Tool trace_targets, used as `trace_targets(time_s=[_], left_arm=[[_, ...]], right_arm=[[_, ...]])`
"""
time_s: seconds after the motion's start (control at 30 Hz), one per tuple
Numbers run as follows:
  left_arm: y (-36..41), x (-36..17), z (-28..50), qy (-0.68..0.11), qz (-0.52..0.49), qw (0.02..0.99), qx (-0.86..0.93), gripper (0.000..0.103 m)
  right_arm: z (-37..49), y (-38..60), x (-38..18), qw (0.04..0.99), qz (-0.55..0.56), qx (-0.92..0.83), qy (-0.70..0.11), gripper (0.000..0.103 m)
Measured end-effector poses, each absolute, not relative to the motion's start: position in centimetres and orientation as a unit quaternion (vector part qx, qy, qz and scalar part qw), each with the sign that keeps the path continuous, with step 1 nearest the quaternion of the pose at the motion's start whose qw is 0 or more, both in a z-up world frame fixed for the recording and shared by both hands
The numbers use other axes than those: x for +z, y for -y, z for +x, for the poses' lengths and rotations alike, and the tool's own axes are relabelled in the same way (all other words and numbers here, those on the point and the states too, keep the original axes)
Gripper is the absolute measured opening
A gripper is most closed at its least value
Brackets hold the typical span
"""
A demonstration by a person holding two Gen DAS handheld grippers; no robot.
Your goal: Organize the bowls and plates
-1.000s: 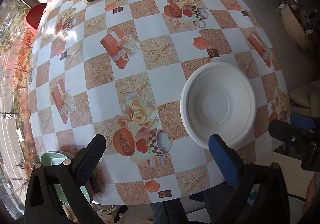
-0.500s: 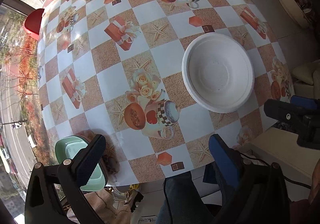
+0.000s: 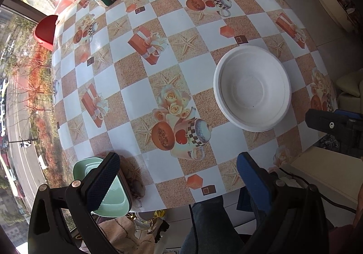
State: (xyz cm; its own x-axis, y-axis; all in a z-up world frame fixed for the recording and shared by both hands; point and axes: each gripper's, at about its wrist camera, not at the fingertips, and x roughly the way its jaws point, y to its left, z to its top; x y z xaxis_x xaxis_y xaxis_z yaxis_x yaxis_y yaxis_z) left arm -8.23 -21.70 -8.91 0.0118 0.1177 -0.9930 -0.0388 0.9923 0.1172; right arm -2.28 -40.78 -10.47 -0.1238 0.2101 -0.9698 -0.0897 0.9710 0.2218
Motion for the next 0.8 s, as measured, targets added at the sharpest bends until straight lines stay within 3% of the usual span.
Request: trace_targets(time_s=[0.8], left_arm=[[21.47, -9.32, -8.31, -0.705, 0.028, 0.706, 0.055, 0.103]], right_arm=[[-2.43, 41.05, -10.9, 0.654, 0.044, 0.103, -0.748, 0.102]])
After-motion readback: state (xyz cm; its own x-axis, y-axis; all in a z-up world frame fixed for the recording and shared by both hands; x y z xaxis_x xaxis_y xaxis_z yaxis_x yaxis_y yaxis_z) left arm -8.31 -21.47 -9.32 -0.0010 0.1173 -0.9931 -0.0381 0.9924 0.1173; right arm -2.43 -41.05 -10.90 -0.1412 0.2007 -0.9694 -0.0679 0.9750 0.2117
